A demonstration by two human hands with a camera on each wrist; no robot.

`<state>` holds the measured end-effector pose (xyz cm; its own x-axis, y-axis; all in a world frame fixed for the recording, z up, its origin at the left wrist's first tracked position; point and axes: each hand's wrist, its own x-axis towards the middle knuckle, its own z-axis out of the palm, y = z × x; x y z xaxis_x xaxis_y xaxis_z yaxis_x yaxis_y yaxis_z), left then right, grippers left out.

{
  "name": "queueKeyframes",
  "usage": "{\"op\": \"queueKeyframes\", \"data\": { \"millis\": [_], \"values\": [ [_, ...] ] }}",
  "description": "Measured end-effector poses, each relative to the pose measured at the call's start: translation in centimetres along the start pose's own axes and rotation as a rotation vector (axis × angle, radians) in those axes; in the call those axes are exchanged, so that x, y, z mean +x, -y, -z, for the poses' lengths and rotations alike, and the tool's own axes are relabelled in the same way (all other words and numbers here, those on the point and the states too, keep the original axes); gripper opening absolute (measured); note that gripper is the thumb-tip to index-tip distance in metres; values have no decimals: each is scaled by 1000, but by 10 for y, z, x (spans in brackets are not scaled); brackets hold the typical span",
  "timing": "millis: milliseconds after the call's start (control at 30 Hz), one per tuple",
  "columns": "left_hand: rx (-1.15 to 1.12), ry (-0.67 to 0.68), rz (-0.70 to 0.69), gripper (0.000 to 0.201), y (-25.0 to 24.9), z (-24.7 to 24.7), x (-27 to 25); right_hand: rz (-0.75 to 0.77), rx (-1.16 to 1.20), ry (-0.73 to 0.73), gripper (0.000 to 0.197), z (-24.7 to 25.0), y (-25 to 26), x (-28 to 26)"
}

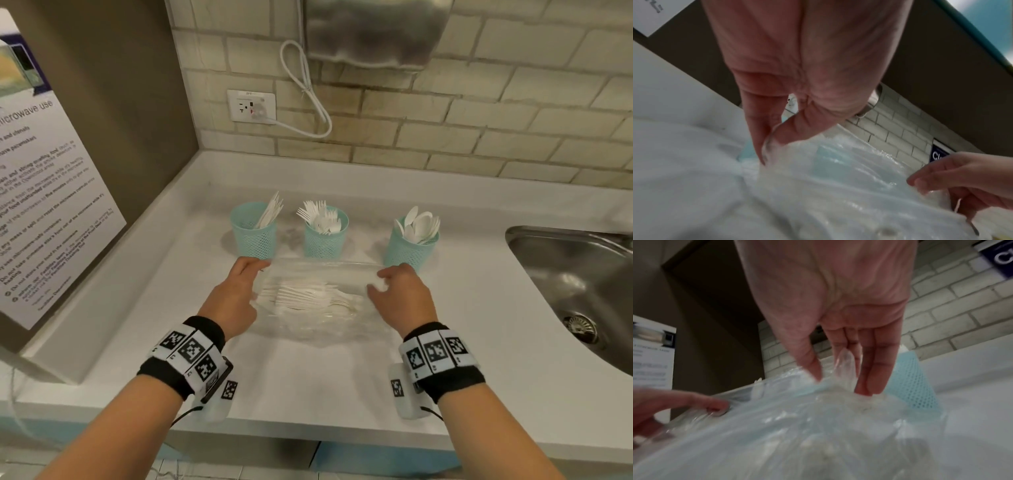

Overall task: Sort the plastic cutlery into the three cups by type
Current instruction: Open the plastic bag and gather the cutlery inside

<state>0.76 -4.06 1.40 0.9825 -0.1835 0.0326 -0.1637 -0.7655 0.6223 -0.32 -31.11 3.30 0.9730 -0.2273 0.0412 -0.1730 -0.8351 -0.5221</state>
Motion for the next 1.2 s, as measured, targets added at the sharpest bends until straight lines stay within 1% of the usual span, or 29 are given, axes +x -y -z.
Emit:
{"op": "queueKeyframes", "data": {
  "millis": [100, 167, 233, 300, 333, 400, 433, 467, 500, 533, 567, 600, 633, 667, 700, 767, 800, 833, 900, 933, 967, 1000, 1033, 1067, 1100, 1133, 1200],
  "values": [
    [25, -67, 34, 68, 3, -10, -1, 38, -18, 136, 62, -17, -2, -4],
    [-12, -108, 29, 75, 6, -11, -1, 97, 76, 158, 73, -16, -3, -3],
    [-78, -128, 5, 88, 11, -5, -1, 184, 150, 139, 77, -9, -4, 2],
    [-138, -95, 3, 94, 22, 1, 0, 235, 182, 125, 73, -4, -11, 7],
    [-139, -48, 24, 91, 30, 2, -1, 229, 181, 121, 69, -5, -17, 9],
    [-50, 47, 96, 75, 45, 3, -3, 171, 161, 90, 56, -10, -30, 13],
    [30, 59, 135, 64, 50, 3, -5, 134, 143, 82, 51, -13, -34, 13],
    [123, 34, 160, 57, 50, 2, -6, 107, 130, 84, 47, -15, -36, 13],
    [226, -21, 162, 52, 47, 2, -7, 100, 130, 93, 45, -17, -36, 14],
    [326, -98, 129, 51, 39, 2, -8, 104, 140, 106, 43, -17, -34, 14],
    [406, -178, 57, 51, 29, 2, -8, 115, 154, 118, 42, -17, -30, 14],
    [452, -239, -44, 50, 17, 1, -6, 127, 161, 132, 44, -17, -26, 14],
    [480, -249, -148, 48, 4, 0, -4, 141, 160, 150, 48, -17, -22, 15],
    [497, -177, -225, 47, -7, -2, -2, 154, 148, 174, 54, -17, -18, 15],
    [513, -55, -265, 47, -17, -7, 2, 162, 127, 204, 59, -18, -14, 15],
    [585, 221, -231, 54, -25, -20, 12, 167, 94, 252, 65, -21, -10, 14],
    [619, 321, -196, 61, -24, -25, 17, 170, 96, 266, 66, -23, -8, 13],
    [634, 379, -167, 68, -23, -31, 22, 174, 98, 279, 66, -25, -7, 12],
    [626, 397, -162, 75, -21, -40, 27, 182, 92, 311, 66, -30, -6, 11],
    [617, 385, -175, 75, -20, -44, 29, 186, 52, 320, 66, -32, -5, 10],
    [608, 377, -185, 74, -19, -47, 31, 195, -52, 303, 65, -34, -3, 8],
    [598, 371, -190, 71, -17, -49, 33, 222, -202, 234, 63, -35, 1, 4],
    [592, 364, -190, 67, -16, -50, 35, 274, -345, 124, 61, -38, 5, 1],
    [597, 355, -185, 62, -14, -50, 36, 332, -425, 30, 57, -38, 10, -1],
    [619, 343, -179, 58, -13, -51, 37, 390, -441, -47, 52, -39, 15, -1],
    [656, 331, -179, 57, -13, -50, 37, 448, -441, -89, 47, -39, 19, 0],
    [743, 302, -200, 57, -13, -50, 38, 479, -438, 6, 40, -38, 24, 4]
  ]
}}
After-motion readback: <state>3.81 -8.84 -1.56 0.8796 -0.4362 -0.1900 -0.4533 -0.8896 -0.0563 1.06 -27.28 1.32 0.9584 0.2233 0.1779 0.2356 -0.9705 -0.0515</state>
